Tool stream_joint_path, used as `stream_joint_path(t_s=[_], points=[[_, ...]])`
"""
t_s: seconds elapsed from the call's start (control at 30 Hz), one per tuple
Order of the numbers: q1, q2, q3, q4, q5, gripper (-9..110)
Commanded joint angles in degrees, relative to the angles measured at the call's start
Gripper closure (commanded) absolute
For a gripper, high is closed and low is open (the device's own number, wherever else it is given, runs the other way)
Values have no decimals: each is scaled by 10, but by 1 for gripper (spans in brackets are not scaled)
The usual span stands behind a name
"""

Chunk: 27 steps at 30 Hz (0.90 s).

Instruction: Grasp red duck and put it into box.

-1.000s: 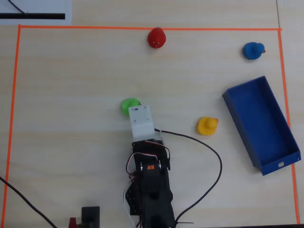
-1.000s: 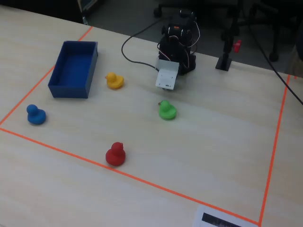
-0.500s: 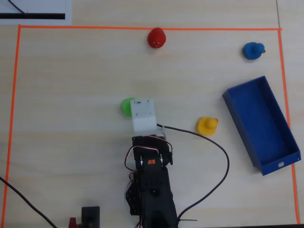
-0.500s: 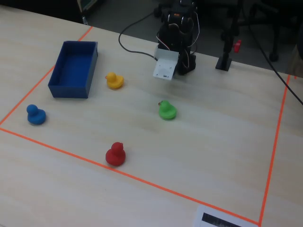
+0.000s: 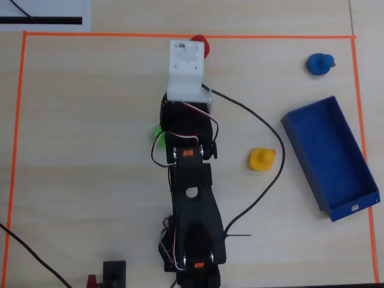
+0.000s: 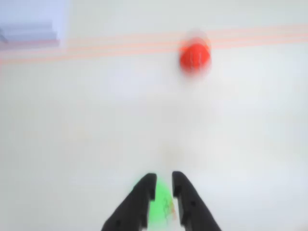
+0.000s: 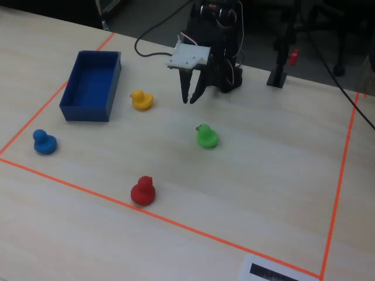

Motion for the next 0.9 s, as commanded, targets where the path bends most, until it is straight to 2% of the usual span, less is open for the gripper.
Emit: stream_joint_path(t_s=[0.0, 0.2, 0.43, 0.63, 0.87], points=[[-4, -40, 16, -160, 19, 101], [-8, -94, 132, -413, 19, 94], [-9, -189, 225, -632, 9, 82], [3, -289, 211, -715, 9, 80], [31, -431, 108, -758, 9, 76]])
